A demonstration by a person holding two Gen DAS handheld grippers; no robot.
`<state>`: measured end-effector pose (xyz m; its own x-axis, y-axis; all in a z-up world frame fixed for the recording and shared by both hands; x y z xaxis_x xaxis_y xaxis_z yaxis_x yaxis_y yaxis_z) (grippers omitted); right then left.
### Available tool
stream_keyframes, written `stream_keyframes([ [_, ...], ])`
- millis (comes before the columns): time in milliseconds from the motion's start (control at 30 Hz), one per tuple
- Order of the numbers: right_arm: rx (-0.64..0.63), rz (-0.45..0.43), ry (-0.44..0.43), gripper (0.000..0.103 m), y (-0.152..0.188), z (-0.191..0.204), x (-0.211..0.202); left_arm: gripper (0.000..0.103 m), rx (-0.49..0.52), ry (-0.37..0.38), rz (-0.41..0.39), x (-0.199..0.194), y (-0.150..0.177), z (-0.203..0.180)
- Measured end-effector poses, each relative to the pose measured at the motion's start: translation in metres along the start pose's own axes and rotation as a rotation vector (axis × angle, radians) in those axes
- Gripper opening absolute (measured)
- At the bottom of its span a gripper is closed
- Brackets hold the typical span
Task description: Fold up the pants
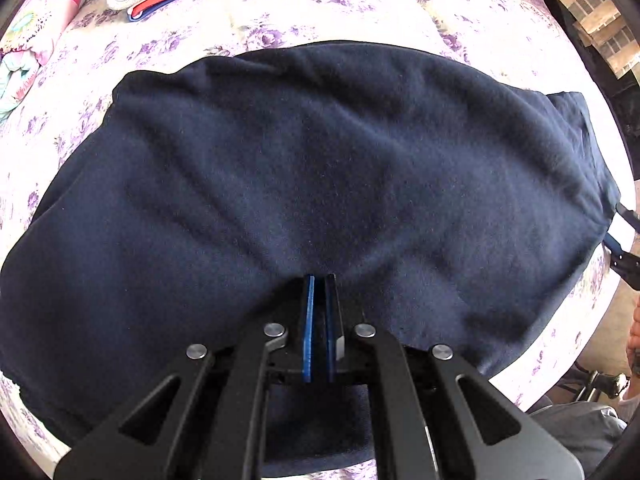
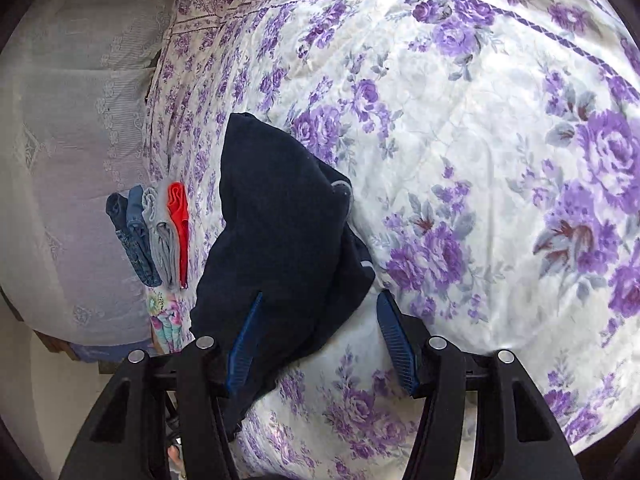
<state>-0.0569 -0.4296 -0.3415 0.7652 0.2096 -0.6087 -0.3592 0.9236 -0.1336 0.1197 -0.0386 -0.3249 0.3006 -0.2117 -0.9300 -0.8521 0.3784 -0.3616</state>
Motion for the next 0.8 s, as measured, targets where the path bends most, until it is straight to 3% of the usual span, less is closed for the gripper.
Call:
stream_keyframes([
  [67, 0.000, -0.011, -0.038, 0.054, -0.007, 0.008, 0.010, 0.004, -0.007, -0.003, 0.000, 0.002, 0.000, -0.001],
  [100, -0.023, -0.028, -0.030, 0.018, -0.011, 0.011, 0.014, 0.004, -0.010, -0.002, 0.004, 0.002, 0.000, -0.001],
  [233, -0.089, -0.098, 0.036, 0.017, -0.028, 0.032, 0.011, 0.005, -0.013, 0.000, 0.013, 0.004, 0.001, -0.001],
  [333, -0.191, -0.081, 0.143, 0.017, -0.023, 0.028, 0.018, 0.005, -0.016, -0.012, -0.001, 0.006, 0.000, 0.001],
  [433, -0.141, -0.068, 0.142, 0.017, -0.024, 0.015, 0.027, 0.004, -0.028, -0.025, 0.027, 0.003, -0.002, 0.001],
  [633, -0.200, -0.055, 0.159, 0.018, -0.022, 0.019, 0.025, 0.005, 0.066, 0.147, -0.043, -0.023, -0.048, -0.071],
  [800, -0.198, -0.053, 0.158, 0.018, -0.023, 0.019, 0.024, 0.005, 0.122, 0.228, -0.029, 0.006, -0.078, -0.132],
])
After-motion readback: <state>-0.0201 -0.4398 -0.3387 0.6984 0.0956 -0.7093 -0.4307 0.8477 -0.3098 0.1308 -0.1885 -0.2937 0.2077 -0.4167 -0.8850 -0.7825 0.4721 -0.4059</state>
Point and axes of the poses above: each gripper's, at about its wrist camera, not at the fingertips, and x roughly the way its jaws point, z to its left, y to its underside, the point moved 7 cm from there along x, roughly the way its jaws point, and after that the axes turned 14 degrees about -z, right-handed, at the moved point
